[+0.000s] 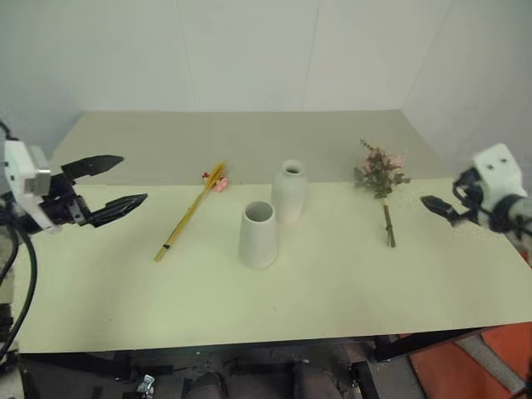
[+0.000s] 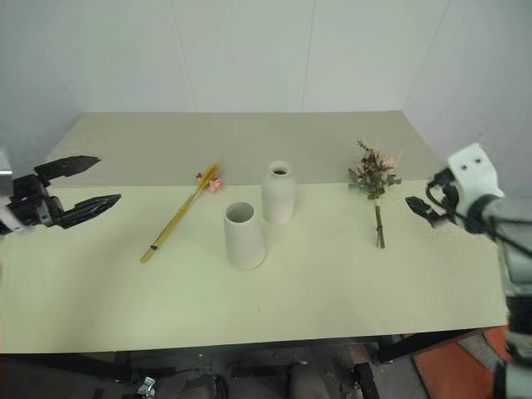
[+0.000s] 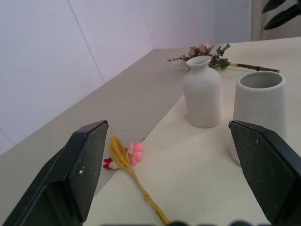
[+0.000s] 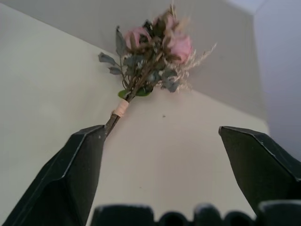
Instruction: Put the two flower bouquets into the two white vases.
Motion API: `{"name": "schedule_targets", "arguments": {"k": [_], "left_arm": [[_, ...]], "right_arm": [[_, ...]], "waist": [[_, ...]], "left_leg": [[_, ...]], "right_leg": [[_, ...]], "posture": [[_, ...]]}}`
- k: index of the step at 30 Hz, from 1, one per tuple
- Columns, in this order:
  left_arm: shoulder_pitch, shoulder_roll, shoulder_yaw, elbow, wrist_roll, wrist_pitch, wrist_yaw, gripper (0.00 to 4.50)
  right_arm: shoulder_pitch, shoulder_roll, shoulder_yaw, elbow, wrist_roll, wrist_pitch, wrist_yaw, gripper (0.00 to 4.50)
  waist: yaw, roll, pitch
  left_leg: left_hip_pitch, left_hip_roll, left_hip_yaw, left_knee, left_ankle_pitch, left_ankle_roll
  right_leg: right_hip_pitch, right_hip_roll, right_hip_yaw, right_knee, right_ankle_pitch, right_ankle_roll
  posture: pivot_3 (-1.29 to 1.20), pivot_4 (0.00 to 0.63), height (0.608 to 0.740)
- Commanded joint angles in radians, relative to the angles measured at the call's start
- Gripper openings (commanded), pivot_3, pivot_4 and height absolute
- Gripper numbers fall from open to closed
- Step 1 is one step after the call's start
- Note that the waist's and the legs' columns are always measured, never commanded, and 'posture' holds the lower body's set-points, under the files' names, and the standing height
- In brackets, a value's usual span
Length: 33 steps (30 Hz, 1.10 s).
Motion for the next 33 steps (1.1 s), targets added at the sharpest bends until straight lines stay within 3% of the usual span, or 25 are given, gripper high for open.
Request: {"name": "schedule_targets", "arguments": {"k": [1, 8, 17, 21, 30, 31, 33], "left_arm": [[-0.063, -0.016, -0.043, 0.004, 0.007, -0.009, -0.022, 4.47], [-0.070, -0.052, -0.108, -0.065, -0.003, 0.024, -0.037, 4.47], [-0.004, -0.054, -0.084, -0.159, -0.027, 0.080, -0.013, 4.47], [0.010, -0.055, -0.083, -0.183, -0.024, 0.093, 0.000, 4.50], [0.048, -0.049, -0.064, -0.227, -0.031, 0.114, 0.028, 4.50], [0.052, -0.048, -0.059, -0.231, -0.032, 0.116, 0.029, 4.50], [0.057, -0.046, -0.052, -0.237, -0.034, 0.118, 0.031, 4.50]], "right_arm": [[-0.209, 0.052, 0.073, 0.306, -0.064, -0.006, -0.025, 4.50], [-0.501, 0.155, 0.145, 0.830, -0.156, -0.179, -0.063, 4.50], [-0.558, 0.225, 0.166, 1.014, -0.221, -0.281, -0.070, 4.50], [-0.560, 0.246, 0.144, 1.043, -0.226, -0.307, -0.103, 3.67], [-0.565, 0.273, 0.141, 1.061, -0.248, -0.339, -0.140, 0.41], [-0.566, 0.276, 0.136, 1.061, -0.246, -0.339, -0.146, 0.18], [-0.568, 0.280, 0.126, 1.060, -0.244, -0.337, -0.153, 0.16]], "waist": [[0.000, 0.000, 0.000], [0.006, 0.000, 0.000], [0.004, 0.000, 0.000], [0.000, 0.000, 0.000], [0.000, 0.000, 0.000], [0.000, 0.000, 0.000], [0.000, 0.000, 0.000]], "left_leg": [[-0.001, 0.000, 0.000, 0.000, 0.000, 0.001], [-0.018, -0.001, -0.001, -0.001, 0.001, 0.001], [-0.018, -0.001, -0.001, -0.001, 0.001, 0.001], [-0.017, -0.001, -0.001, -0.001, 0.001, 0.001], [-0.018, -0.001, -0.002, -0.001, 0.001, 0.001], [-0.018, -0.001, -0.002, -0.001, 0.001, 0.001], [-0.018, -0.001, -0.002, -0.001, 0.001, 0.001]], "right_leg": [[-0.001, 0.000, 0.000, 0.000, 0.001, -0.001], [-0.017, 0.000, 0.000, 0.001, 0.005, 0.001], [-0.017, 0.000, 0.000, 0.002, 0.006, 0.002], [-0.017, 0.000, 0.000, 0.002, 0.006, 0.002], [-0.017, 0.000, 0.000, 0.002, 0.006, 0.002], [-0.017, 0.000, 0.000, 0.002, 0.006, 0.002], [-0.017, 0.000, 0.000, 0.002, 0.006, 0.002]], "posture": [[0.00, 0.150, 0.740], [0.00, 0.150, 0.740], [0.00, 0.150, 0.740], [0.00, 0.150, 0.740], [0.00, 0.150, 0.740], [0.00, 0.150, 0.740], [0.00, 0.150, 0.740]]}}
